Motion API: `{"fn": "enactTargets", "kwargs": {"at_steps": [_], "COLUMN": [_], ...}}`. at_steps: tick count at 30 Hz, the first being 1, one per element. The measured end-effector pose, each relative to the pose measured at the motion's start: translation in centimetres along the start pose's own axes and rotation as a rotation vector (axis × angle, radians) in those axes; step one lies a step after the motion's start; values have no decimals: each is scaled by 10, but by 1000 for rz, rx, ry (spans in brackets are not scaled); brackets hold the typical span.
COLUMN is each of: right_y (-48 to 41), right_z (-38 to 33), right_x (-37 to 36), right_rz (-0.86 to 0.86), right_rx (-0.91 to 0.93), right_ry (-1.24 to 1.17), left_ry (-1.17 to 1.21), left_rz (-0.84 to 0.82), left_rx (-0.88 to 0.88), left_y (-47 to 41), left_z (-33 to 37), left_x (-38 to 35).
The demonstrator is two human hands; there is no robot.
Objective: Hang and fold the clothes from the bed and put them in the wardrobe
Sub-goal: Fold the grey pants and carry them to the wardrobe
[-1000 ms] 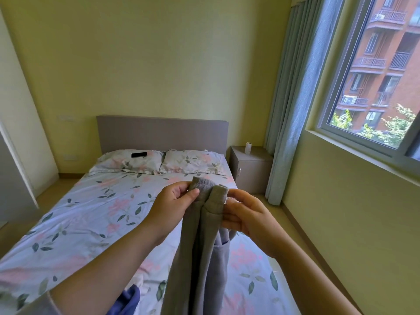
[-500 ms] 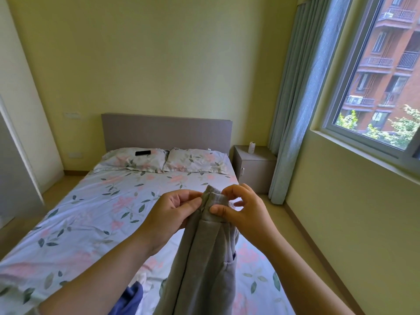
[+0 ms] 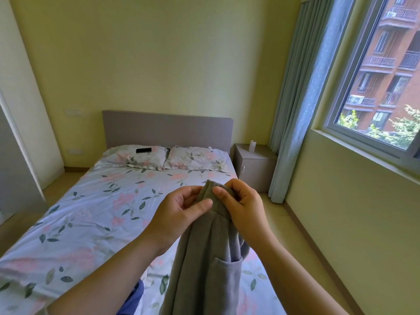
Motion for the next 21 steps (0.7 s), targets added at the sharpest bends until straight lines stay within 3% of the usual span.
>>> {"fn": "enactTargets", "kwargs": {"at_steps": [3,9,14,21], "right_y": [0,-5,2,-10], "right_z": [-3,10,32,13], "right_x": [-3,27,40,58], "right_rz": [-17,-353,-466,-226], "right_rx": [22,-161,-182,188], "right_ry": [46,329,547,786], "left_ry": [-211,-84,-135,-509], "left_rz": [49,77,-1,-39], "left_rx": [-82,-100,-162,-179], "left_y": [-5,-20,-32,-26], "left_z": [2,4,17,16], "left_x": [2,27,45,64]}}
Point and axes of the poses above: each hand's wrist, its own y-axis away from the middle knuckle, its own x-axis out of the back of the hand, z = x × y, the point moved 2 cm from there along -y, towards the middle knuckle, and after that the axes turned 12 degrees about -x, right-handed, at the moved point
